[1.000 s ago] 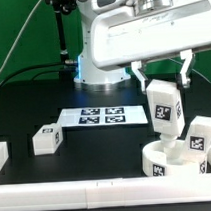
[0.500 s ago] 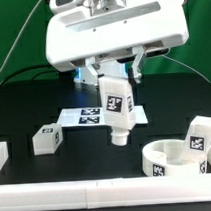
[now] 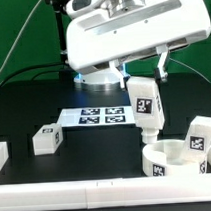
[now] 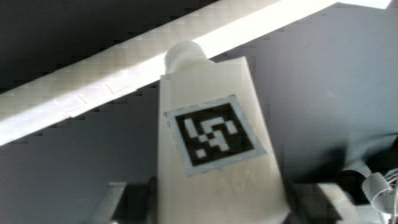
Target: Assemble stool
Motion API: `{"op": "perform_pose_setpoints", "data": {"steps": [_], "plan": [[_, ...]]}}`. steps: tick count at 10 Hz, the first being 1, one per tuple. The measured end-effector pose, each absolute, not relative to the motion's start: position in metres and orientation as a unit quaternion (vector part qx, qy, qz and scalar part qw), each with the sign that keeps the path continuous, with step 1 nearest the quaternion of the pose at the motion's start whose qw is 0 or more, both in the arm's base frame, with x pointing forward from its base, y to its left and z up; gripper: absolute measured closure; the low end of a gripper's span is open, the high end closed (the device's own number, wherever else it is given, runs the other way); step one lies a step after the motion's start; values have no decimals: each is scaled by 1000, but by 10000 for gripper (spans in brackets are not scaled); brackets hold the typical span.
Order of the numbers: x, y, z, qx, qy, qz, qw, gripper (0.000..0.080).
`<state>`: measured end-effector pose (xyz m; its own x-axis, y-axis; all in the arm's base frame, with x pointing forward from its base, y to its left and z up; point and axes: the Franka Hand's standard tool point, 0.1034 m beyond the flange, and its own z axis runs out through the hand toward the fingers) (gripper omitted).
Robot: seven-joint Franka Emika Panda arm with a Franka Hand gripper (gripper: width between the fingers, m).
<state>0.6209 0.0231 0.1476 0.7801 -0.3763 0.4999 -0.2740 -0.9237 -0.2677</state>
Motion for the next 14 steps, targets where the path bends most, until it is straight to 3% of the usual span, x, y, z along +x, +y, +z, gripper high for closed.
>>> {"op": "perform_pose_setpoints", "data": {"steps": [2, 3, 6, 10, 14], "plan": [[618, 1, 143, -944, 138, -290, 71, 476], [614, -11, 137, -947, 127, -285, 78, 476], [611, -1, 128, -946, 126, -275, 118, 476], [606, 23, 127, -953, 133, -235, 138, 476], [605, 23, 123, -954, 127, -238, 134, 476]]}}
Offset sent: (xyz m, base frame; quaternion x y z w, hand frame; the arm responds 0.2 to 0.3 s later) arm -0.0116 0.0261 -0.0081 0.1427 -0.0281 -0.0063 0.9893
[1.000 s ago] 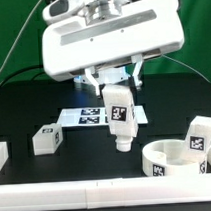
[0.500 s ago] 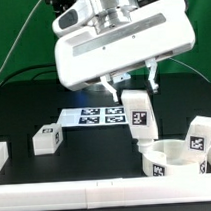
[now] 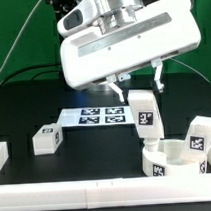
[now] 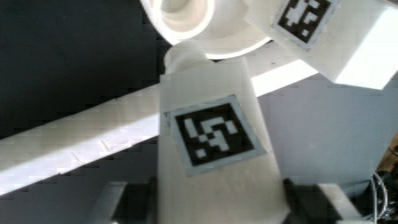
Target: Assemble stool
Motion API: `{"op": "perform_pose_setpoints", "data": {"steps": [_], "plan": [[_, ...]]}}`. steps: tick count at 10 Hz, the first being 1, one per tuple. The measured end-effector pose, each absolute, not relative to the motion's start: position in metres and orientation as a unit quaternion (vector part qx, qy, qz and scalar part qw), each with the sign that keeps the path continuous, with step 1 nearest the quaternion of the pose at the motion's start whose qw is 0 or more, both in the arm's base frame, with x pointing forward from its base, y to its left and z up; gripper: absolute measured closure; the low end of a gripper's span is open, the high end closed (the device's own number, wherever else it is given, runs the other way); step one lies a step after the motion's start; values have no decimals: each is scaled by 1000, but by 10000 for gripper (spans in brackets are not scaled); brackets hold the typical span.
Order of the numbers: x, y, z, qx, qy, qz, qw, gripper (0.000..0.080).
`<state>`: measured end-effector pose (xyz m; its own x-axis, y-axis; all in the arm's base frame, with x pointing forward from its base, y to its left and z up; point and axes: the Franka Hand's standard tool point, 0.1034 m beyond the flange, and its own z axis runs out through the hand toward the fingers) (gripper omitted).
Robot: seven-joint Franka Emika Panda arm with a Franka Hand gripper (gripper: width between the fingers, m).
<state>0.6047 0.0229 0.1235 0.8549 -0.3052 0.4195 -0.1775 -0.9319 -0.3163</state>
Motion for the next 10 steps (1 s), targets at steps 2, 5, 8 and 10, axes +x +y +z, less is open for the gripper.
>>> {"op": "perform_pose_setpoints", "data": {"steps": [2, 5, 8, 10], "plan": [[594, 39, 116, -953, 117, -248, 128, 476], [593, 41, 114, -955, 112, -246, 126, 476], [591, 39, 107, -955, 114, -241, 127, 476], [590, 39, 106, -955, 115, -240, 127, 476]]}}
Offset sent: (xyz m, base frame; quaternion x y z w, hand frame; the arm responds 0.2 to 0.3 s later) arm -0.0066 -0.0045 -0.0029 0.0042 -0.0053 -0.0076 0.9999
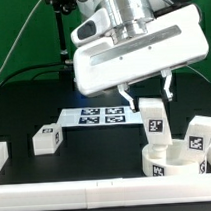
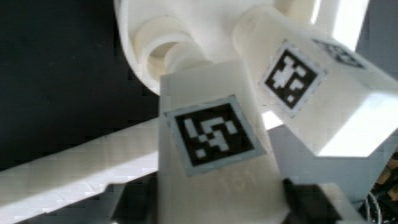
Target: Assemble stool
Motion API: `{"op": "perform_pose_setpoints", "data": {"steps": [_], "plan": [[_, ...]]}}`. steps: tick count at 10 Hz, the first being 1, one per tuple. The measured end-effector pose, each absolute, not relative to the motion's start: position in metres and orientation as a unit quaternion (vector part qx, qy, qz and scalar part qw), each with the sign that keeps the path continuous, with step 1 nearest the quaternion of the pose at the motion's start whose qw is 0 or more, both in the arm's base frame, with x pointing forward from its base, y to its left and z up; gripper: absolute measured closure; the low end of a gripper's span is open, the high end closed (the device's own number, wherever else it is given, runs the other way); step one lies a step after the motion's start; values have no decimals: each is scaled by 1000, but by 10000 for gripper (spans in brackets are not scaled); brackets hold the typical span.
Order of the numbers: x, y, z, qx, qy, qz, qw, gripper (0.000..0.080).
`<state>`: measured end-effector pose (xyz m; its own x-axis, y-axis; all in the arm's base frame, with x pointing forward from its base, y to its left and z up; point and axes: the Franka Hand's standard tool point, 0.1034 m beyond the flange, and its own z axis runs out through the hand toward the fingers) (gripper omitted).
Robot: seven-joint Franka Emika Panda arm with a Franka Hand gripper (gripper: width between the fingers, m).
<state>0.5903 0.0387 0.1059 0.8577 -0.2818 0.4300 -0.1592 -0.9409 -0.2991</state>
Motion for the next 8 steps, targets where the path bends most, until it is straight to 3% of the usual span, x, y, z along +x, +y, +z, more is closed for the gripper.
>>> {"op": "perform_pose_setpoints", "data": {"steps": [8], "plan": [[590, 34, 106, -955, 119, -240, 127, 476]]}}
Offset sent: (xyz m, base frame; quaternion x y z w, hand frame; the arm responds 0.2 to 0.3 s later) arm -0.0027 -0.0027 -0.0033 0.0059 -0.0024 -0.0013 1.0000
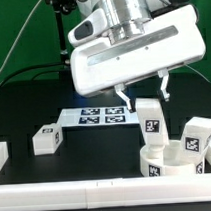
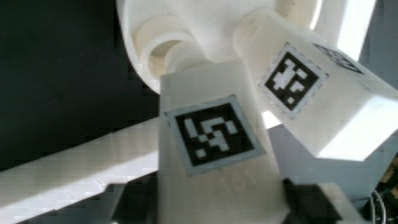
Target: Assemble stool
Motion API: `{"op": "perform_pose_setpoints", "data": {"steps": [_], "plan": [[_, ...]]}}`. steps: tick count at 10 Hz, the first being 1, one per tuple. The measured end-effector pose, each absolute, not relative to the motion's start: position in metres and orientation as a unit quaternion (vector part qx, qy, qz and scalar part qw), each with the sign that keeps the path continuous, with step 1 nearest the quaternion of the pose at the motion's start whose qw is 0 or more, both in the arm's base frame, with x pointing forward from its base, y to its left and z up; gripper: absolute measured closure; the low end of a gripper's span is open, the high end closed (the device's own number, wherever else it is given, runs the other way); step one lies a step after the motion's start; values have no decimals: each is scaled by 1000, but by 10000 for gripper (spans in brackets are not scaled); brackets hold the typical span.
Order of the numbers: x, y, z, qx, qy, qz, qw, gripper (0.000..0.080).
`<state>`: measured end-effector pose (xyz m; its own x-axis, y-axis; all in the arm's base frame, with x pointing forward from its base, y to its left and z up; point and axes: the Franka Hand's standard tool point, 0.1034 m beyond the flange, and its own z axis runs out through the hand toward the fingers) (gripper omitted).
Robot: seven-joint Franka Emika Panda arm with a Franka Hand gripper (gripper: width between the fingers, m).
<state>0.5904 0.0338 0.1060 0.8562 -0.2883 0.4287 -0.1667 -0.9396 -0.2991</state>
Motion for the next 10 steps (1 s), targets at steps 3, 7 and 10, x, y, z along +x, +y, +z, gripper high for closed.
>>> {"op": "perform_pose_setpoints", "data": {"steps": [3, 7, 10], "plan": [[591, 32, 106, -955, 121, -240, 126, 476], [591, 28, 108, -954, 123, -241, 125, 476], [591, 28, 106, -955, 124, -240, 125, 476]]}}
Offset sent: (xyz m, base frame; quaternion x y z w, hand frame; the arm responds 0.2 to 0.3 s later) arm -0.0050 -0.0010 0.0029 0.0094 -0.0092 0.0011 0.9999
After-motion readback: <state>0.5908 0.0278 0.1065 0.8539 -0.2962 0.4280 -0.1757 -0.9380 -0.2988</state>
